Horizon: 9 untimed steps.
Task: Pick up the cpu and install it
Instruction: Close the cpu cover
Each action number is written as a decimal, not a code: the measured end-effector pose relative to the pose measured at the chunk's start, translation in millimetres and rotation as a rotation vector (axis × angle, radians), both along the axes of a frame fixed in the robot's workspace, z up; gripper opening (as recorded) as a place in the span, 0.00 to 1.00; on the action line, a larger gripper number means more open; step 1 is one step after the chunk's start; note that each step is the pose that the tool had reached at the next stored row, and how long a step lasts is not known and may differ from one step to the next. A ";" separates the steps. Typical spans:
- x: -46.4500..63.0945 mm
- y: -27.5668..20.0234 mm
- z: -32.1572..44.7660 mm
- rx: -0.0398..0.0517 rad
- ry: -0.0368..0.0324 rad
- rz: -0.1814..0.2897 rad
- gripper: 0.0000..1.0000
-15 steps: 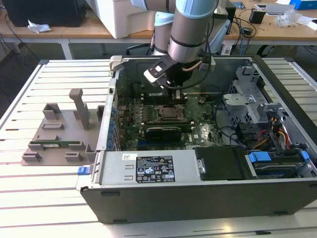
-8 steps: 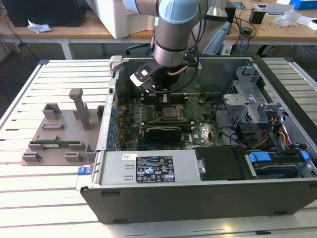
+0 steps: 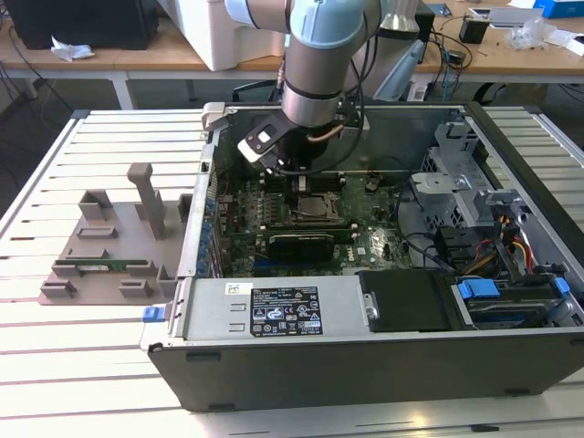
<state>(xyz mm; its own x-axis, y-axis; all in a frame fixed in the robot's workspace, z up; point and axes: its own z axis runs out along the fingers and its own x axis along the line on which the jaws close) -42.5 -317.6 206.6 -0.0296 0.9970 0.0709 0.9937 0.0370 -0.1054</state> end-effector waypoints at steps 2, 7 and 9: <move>1.2 -0.5 0.0 0.0031 0.0000 0.000 0.11; 9.8 -1.8 0.0 0.0203 0.0009 0.000 0.11; 18.3 -2.3 2.1 0.0323 0.0017 0.000 0.11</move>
